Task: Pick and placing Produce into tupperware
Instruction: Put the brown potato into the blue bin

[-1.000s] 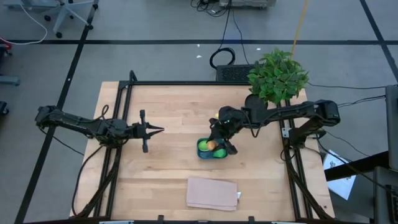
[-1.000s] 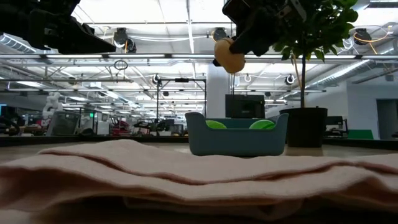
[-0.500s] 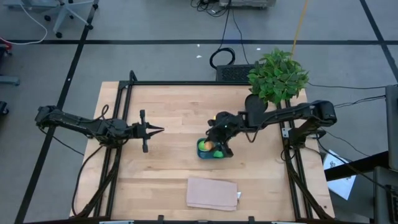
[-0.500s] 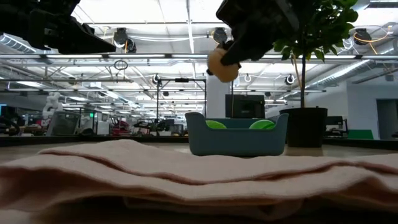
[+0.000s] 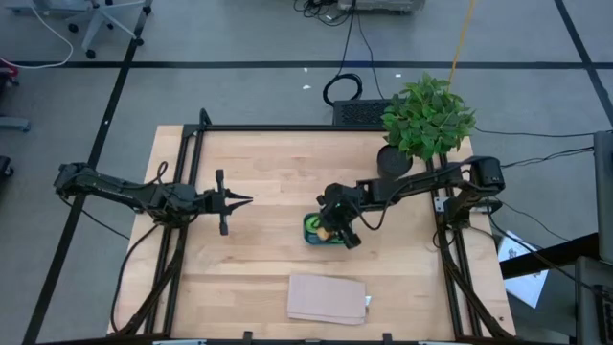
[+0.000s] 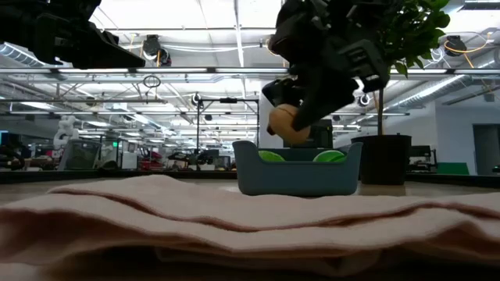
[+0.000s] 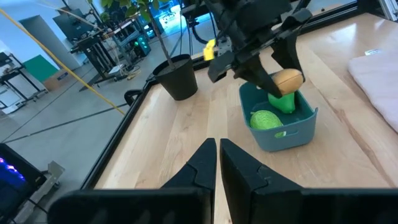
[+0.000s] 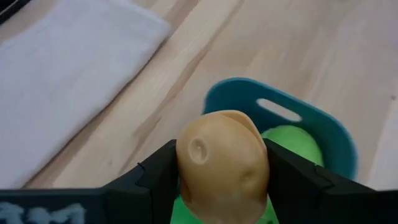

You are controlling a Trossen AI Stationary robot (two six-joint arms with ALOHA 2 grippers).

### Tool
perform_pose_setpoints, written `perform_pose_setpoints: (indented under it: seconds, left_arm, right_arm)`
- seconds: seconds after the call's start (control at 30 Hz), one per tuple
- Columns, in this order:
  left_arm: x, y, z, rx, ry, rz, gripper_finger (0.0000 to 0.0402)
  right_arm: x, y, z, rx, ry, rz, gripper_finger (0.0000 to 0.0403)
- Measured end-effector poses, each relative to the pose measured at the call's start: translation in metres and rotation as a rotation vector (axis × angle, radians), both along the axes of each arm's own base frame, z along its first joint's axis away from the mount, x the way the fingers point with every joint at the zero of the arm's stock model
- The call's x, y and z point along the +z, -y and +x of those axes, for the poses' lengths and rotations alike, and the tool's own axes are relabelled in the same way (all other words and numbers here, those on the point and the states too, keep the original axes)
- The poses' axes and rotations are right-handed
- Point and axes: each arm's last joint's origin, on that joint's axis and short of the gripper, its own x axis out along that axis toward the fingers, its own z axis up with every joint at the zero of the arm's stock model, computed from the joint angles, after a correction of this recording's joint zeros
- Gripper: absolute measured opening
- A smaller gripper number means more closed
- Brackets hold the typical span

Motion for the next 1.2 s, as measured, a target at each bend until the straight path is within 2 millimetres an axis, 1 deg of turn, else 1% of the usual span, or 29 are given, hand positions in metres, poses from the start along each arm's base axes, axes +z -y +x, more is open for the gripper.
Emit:
perform_pose_setpoints:
  seconds: [0.2,0.33,0.47,0.6,0.7,0.9,1.2]
  left_arm:
    - [0.000,0.000,0.000,-0.001,-0.001,0.004,0.0026]
    - [0.000,0.000,0.000,-0.001,-0.001,0.003,0.0026]
    - [0.000,0.000,0.000,-0.001,-0.001,0.003,0.0026]
    - [0.000,0.000,0.000,-0.001,-0.001,0.003,0.0026]
    - [0.000,0.000,0.000,-0.001,-0.002,0.003,0.0026]
    - [0.000,0.000,0.000,-0.001,-0.003,0.003,0.0026]
    - [0.000,0.000,0.000,-0.001,-0.002,0.002,0.0026]
  right_arm:
    - [-0.001,-0.009,-0.002,0.085,0.015,-0.048,0.0190]
    - [0.000,-0.009,0.000,0.059,0.025,-0.060,0.0190]
    - [-0.009,-0.005,0.006,-0.020,0.001,-0.004,0.0190]
    - [-0.023,-0.008,0.008,-0.015,-0.047,-0.005,0.0190]
    - [-0.029,-0.011,0.009,-0.009,-0.064,-0.005,0.0190]
    - [-0.030,-0.010,0.009,-0.041,-0.071,-0.011,0.0190]
    - [-0.032,-0.010,0.007,-0.024,-0.090,-0.025,0.0191]
